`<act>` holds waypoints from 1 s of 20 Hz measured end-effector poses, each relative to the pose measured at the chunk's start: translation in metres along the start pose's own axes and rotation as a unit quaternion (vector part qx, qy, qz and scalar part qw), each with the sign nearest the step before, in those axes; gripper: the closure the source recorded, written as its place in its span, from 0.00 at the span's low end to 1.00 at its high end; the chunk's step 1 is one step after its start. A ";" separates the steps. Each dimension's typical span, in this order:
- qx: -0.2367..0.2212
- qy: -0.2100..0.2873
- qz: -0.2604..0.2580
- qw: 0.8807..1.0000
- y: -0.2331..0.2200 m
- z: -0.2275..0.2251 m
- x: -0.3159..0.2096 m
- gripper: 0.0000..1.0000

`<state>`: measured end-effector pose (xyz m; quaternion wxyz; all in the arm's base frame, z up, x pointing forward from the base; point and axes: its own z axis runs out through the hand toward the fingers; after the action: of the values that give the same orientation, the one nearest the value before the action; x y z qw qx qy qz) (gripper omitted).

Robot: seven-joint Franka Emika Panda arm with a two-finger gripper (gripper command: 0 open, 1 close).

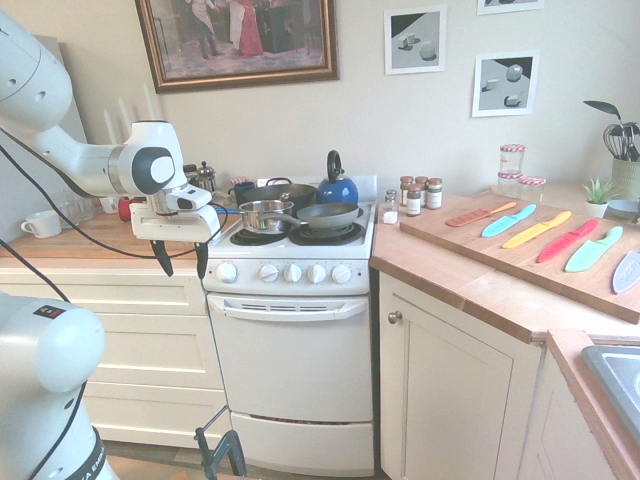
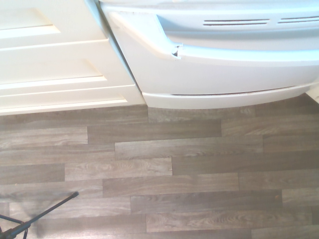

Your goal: Open the oven

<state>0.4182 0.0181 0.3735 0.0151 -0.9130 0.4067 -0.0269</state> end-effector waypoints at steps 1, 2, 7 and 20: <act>0.000 0.000 0.000 1.000 0.000 0.000 0.000 0.00; 0.000 -0.001 -0.002 1.000 0.001 0.001 0.001 0.00; -0.041 0.026 0.038 0.998 0.013 0.034 0.023 0.00; 0.022 0.079 0.057 0.995 -0.030 0.167 0.120 0.00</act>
<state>0.5308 -0.0506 0.2131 0.0045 -0.8829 0.4572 -0.1070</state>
